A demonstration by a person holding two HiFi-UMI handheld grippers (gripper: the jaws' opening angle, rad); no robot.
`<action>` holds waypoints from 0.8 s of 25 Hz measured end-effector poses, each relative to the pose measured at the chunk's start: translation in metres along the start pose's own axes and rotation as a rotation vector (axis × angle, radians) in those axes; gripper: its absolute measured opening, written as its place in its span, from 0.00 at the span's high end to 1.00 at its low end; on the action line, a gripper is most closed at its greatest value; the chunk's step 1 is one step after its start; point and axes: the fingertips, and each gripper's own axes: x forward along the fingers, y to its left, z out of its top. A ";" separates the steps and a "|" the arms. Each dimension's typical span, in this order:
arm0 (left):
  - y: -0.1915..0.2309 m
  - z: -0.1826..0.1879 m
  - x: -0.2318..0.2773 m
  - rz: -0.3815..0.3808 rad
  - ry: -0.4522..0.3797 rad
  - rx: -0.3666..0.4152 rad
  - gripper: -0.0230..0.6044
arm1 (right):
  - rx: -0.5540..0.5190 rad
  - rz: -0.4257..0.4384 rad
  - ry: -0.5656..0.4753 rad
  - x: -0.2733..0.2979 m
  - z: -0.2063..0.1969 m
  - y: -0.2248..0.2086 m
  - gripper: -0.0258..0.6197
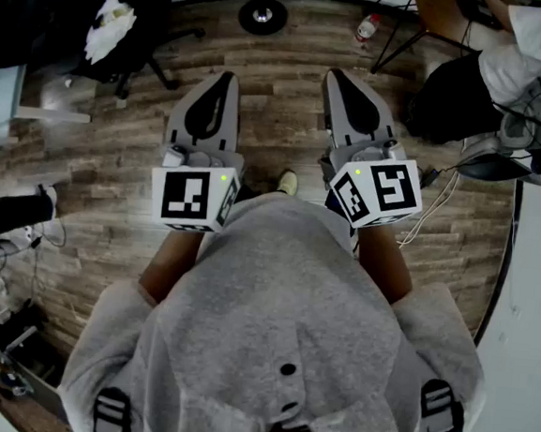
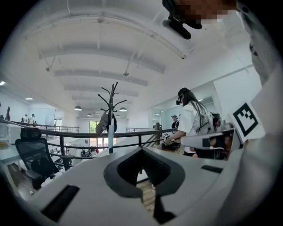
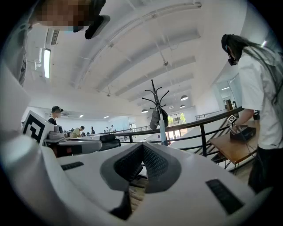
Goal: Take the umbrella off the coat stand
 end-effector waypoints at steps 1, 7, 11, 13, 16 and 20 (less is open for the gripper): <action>-0.004 -0.001 -0.001 -0.004 0.006 -0.005 0.95 | -0.004 0.001 0.009 -0.002 -0.001 0.001 0.95; -0.014 -0.001 0.005 -0.009 0.018 -0.032 0.95 | -0.007 0.019 0.030 -0.003 -0.004 0.001 0.95; -0.012 0.002 0.009 -0.001 0.024 -0.031 0.95 | -0.002 0.009 0.029 0.002 0.000 -0.005 0.95; -0.012 0.003 0.009 0.001 0.024 -0.019 0.95 | 0.003 0.016 0.024 0.002 0.003 -0.007 0.95; -0.013 0.007 0.007 0.007 0.018 -0.016 0.95 | -0.009 0.012 0.018 -0.002 0.006 -0.007 0.95; -0.020 0.007 0.005 0.016 0.015 0.001 0.95 | 0.005 0.012 0.010 -0.012 0.006 -0.013 0.95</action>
